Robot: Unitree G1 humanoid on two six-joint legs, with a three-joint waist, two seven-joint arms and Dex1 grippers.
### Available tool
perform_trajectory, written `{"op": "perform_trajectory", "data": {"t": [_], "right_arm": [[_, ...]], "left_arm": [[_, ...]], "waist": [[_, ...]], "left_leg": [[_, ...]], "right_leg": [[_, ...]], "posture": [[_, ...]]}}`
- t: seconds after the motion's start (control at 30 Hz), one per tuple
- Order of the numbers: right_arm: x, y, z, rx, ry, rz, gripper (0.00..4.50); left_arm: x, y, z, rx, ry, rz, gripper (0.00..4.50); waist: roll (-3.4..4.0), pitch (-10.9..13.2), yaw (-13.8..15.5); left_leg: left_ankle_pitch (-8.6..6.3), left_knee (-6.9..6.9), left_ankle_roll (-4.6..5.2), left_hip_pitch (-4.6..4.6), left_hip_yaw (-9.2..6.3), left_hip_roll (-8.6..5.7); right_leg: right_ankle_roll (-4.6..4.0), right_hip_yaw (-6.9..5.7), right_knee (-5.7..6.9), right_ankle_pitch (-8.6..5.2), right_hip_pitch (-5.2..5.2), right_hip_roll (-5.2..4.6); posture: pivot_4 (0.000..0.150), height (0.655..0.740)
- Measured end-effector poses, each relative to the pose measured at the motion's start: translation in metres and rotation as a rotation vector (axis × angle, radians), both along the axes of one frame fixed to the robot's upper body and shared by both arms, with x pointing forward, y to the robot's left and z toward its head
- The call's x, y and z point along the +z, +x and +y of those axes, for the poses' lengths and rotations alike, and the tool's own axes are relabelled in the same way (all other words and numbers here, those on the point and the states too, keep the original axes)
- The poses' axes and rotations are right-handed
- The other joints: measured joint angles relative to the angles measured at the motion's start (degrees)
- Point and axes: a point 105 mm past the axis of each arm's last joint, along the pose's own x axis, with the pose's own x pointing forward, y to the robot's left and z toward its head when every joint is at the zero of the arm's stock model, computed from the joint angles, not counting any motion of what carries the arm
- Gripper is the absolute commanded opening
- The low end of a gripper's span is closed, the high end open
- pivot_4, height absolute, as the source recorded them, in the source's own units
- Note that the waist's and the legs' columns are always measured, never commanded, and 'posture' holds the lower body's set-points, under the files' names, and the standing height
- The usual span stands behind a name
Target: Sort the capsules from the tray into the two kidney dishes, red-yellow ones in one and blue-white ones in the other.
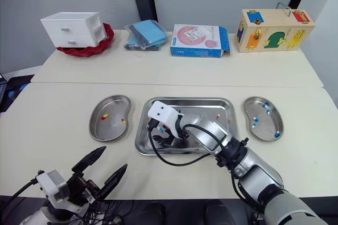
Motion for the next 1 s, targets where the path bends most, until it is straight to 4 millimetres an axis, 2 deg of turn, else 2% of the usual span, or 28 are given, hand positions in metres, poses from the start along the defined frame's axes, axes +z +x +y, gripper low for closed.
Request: {"op": "perform_trajectory", "data": {"t": [0.1, 0.37, 0.47, 0.7, 0.8, 0.87, 0.93, 1.0], "right_arm": [[-0.003, -0.002, 0.002, 0.009, -0.003, 0.009, 2.77], [-0.003, -0.001, 0.003, 0.008, 0.000, -0.008, 0.60], [-0.003, -0.001, 0.002, 0.007, 0.004, -0.005, 0.01], [-0.003, -0.005, 0.001, 0.019, 0.055, 0.043, 0.01], [0.013, -0.010, -0.006, 0.049, 0.136, 0.051, 0.01], [0.031, -0.013, -0.018, 0.076, 0.207, 0.020, 0.01], [0.049, -0.014, -0.044, 0.077, 0.264, -0.021, 0.01], [0.057, -0.012, -0.069, 0.049, 0.277, -0.044, 0.01]], "left_arm": [[-0.001, 0.000, 0.001, 0.000, 0.003, -0.002, 4.50], [-0.010, -0.003, 0.006, 0.003, 0.008, 0.014, 4.50], [-0.012, -0.003, 0.007, -0.001, 0.011, 0.013, 4.50], [-0.011, -0.005, 0.006, -0.024, 0.028, 0.001, 4.50], [-0.005, -0.005, 0.002, -0.074, 0.045, -0.015, 4.50], [-0.001, -0.007, -0.004, -0.131, 0.066, -0.027, 4.50], [0.002, -0.009, -0.010, -0.190, 0.085, -0.034, 4.50], [0.002, -0.009, -0.014, -0.226, 0.094, -0.036, 4.50]], "waist": [[0.00, 0.00, -0.01], [0.00, 0.00, -0.04], [0.00, 0.00, -0.06], [0.01, 0.01, -0.03], [0.02, 0.03, 0.10], [0.02, 0.03, 0.23], [0.02, 0.03, 0.46], [0.02, 0.03, 0.37]], "left_leg": [[0.00, -0.01, 0.00, 0.01, 0.01, 0.00], [0.00, -0.03, 0.00, 0.02, 0.01, 0.01], [0.00, -0.04, 0.00, 0.00, 0.01, 0.00], [0.00, -0.05, 0.00, -0.03, 0.01, 0.00], [0.00, -0.06, 0.00, -0.05, 0.00, 0.00], [-0.01, -0.06, 0.00, -0.06, 0.00, 0.00], [-0.01, -0.09, 0.00, -0.07, 0.00, -0.01], [-0.01, -0.13, 0.01, -0.08, 0.02, -0.01]], "right_leg": [[0.00, 0.01, 0.00, 0.00, 0.00, 0.00], [-0.02, 0.01, -0.01, -0.01, -0.01, 0.01], [-0.02, 0.01, -0.01, -0.02, -0.01, 0.01], [-0.02, 0.01, -0.02, -0.02, -0.03, 0.01], [-0.02, 0.00, -0.05, -0.02, -0.04, 0.01], [-0.02, -0.01, -0.13, -0.02, 0.00, 0.00], [-0.01, -0.03, -0.31, -0.01, 0.06, -0.02], [-0.01, -0.01, -0.32, -0.01, 0.06, -0.02]], "posture": [[0.150, 0.7400], [0.150, 0.7400], [0.150, 0.7400], [0.150, 0.7400], [0.150, 0.7400], [0.150, 0.7400], [0.150, 0.7400], [0.150, 0.7400]]}}
